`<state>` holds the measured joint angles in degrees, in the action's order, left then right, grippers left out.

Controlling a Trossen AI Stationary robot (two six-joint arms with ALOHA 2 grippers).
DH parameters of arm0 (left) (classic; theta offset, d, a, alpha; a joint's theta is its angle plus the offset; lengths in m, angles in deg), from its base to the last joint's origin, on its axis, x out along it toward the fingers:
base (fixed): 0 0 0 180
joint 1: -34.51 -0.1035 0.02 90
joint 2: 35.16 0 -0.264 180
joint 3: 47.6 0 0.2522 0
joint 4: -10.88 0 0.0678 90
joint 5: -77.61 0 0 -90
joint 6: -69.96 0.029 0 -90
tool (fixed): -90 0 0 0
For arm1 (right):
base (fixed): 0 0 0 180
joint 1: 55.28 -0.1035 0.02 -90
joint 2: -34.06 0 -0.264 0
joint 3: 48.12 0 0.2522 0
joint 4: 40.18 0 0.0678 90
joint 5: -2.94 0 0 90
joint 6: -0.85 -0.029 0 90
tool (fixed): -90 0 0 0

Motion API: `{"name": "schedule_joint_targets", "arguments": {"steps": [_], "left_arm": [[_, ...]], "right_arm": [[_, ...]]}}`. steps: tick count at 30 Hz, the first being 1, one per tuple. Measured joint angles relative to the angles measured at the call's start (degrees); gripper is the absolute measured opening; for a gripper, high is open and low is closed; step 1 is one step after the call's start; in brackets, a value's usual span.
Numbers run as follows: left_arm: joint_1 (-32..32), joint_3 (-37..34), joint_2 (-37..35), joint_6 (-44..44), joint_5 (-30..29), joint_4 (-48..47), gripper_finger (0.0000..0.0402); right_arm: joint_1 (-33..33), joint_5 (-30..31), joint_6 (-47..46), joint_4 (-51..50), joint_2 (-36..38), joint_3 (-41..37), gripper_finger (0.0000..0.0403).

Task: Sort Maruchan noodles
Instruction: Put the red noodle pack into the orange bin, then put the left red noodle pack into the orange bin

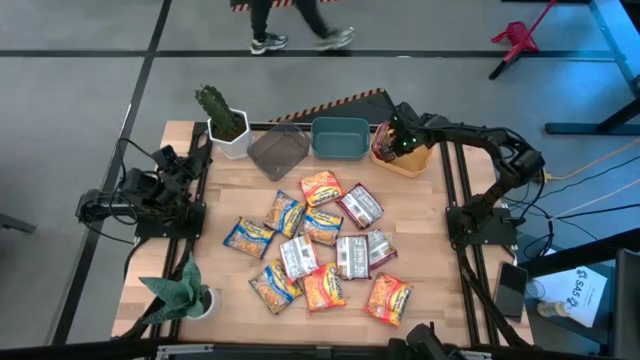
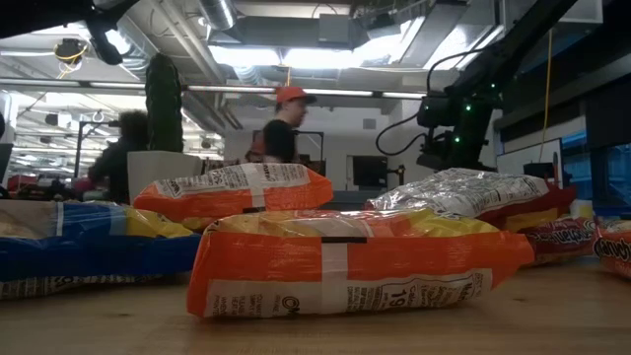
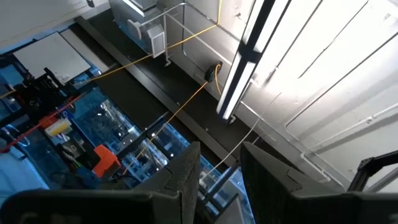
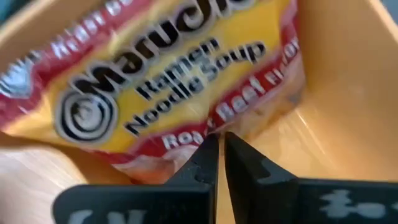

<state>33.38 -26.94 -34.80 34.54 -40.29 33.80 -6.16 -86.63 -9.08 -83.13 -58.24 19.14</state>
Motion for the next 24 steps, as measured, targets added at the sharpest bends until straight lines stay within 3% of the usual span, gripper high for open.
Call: {"name": "schedule_joint_targets", "arguments": {"steps": [15,21,24], "left_arm": [[-0.02,0.00,0.01,-0.03,-0.10,-0.59,0.0110],[-0.01,0.01,0.02,-0.14,-0.12,-1.74,0.0110],[-0.02,0.02,0.00,-0.24,-0.13,-1.83,0.0110]], "right_arm": [[0.02,-0.62,2.25,3.66,0.06,0.00,0.0017],[-0.20,-9.33,8.86,2.27,5.38,1.52,0.0017],[-3.55,-14.33,11.05,-0.21,8.78,1.81,0.0031]]}}
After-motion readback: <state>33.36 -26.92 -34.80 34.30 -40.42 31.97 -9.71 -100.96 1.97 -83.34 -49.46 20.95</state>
